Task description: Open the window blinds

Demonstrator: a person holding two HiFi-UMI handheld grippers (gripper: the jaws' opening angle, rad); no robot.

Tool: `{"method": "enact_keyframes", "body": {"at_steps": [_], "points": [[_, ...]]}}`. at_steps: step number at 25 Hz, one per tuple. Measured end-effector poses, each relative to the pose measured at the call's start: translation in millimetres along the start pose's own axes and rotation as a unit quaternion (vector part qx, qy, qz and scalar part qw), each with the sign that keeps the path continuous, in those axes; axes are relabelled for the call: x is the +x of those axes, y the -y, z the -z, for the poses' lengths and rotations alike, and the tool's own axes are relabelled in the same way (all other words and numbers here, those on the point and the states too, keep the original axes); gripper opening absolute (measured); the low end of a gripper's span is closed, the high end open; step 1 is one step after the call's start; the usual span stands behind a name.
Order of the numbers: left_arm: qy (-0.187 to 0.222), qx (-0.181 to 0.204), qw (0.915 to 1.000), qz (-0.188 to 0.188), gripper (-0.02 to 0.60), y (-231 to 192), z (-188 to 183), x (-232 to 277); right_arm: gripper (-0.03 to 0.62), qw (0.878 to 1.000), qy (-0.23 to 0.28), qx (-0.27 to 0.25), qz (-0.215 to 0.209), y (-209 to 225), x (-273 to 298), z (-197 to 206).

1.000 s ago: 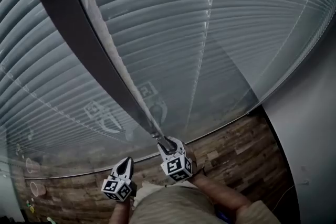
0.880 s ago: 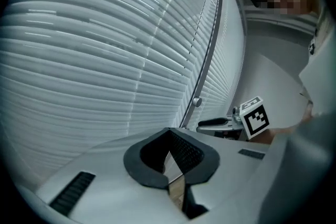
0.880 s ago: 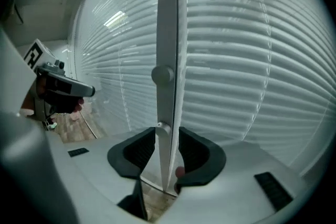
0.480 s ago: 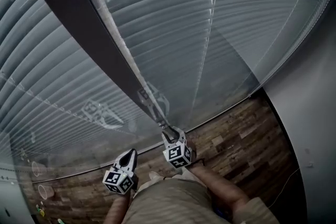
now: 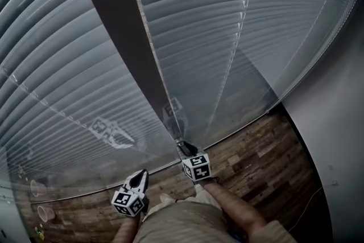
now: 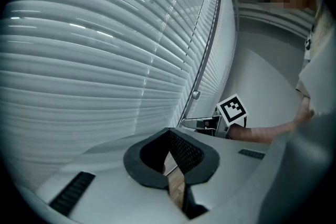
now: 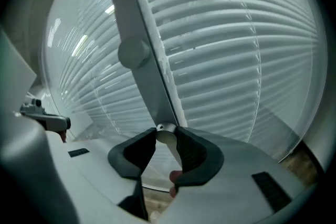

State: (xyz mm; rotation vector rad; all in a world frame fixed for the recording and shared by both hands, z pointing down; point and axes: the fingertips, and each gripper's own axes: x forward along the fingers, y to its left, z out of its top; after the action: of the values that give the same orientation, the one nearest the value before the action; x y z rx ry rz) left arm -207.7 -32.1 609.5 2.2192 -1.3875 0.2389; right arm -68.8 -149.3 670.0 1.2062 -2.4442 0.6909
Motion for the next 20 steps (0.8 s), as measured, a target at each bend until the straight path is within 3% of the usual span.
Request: {"method": "enact_keyframes", "body": {"at_steps": [5,9,14,16,20], "points": [[-0.001,-0.005,1.0,0.001,0.012,3.3,2.0,-0.3,0.129,0.993,-0.008,0.102,-0.05,0.8,0.1,-0.1],[-0.002,-0.006,1.0,0.0,0.012,12.7,13.2,0.2,0.129,0.971,0.0,0.214,-0.11,3.4,-4.0,9.2],[-0.003,-0.006,1.0,-0.003,0.012,12.7,18.1,7.7,0.129,0.947,0.005,0.285,-0.15,6.9,2.0,8.5],[-0.003,-0.007,1.0,-0.006,0.012,18.0,11.2,5.6,0.129,0.928,0.001,0.329,-0.174,6.3,0.1,2.7],[0.001,-0.006,0.9999,-0.013,0.012,24.1,5.5,7.2,0.129,0.876,-0.005,0.426,-0.228,8.0,0.8,-0.2]]}}
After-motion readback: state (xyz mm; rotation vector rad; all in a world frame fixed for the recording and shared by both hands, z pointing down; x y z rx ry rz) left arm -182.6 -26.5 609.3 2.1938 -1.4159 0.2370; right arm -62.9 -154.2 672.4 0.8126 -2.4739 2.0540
